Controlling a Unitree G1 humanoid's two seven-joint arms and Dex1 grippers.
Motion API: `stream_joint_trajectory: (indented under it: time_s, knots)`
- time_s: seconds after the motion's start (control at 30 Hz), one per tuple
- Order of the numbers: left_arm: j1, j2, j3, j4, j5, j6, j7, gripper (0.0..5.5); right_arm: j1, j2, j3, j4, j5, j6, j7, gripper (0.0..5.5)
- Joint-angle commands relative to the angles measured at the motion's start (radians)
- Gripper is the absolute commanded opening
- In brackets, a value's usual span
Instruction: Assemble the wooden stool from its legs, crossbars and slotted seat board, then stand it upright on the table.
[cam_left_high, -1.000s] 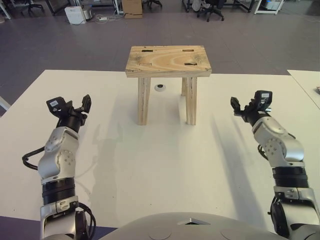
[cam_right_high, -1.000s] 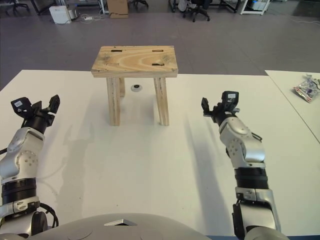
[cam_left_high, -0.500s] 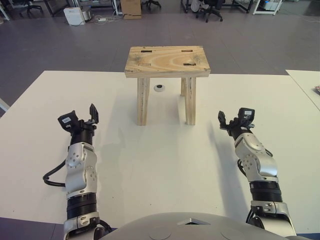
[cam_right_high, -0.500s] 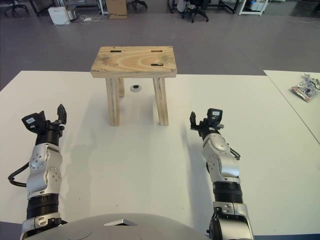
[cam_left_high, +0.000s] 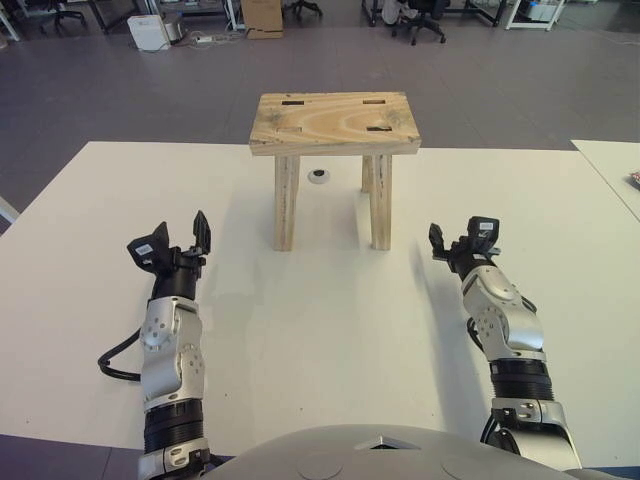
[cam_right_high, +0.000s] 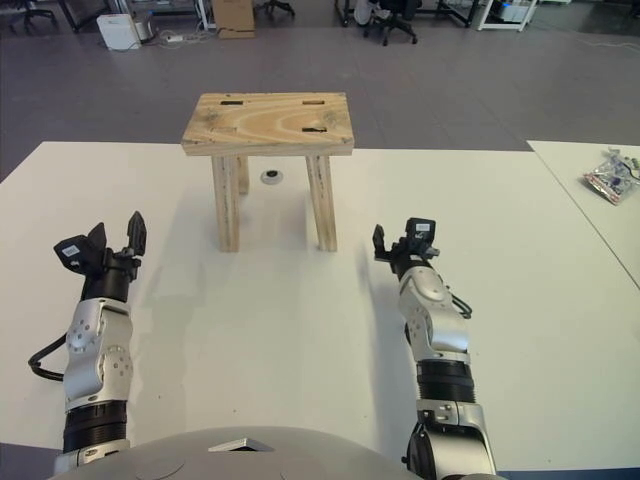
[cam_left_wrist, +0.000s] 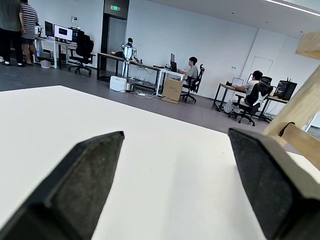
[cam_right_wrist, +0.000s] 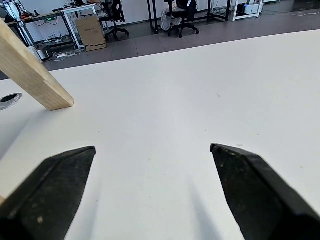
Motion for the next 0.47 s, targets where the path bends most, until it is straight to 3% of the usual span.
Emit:
stream_joint_trajectory:
  time_s: [0.03,0.47]
  knots:
    - [0.009,0.001,-0.003,-0.018,-0.013,0.007,-0.015,3.84,-0.017,0.009,-0.008,-0.006,-0.016,0.001,0.007,4.29]
    - [-0.01,0.002,-0.069,0.01,-0.004,-0.002,-0.094,3.84,0.047,0.046,-0.053,-0.072,-0.033,0.014,-0.016,4.29]
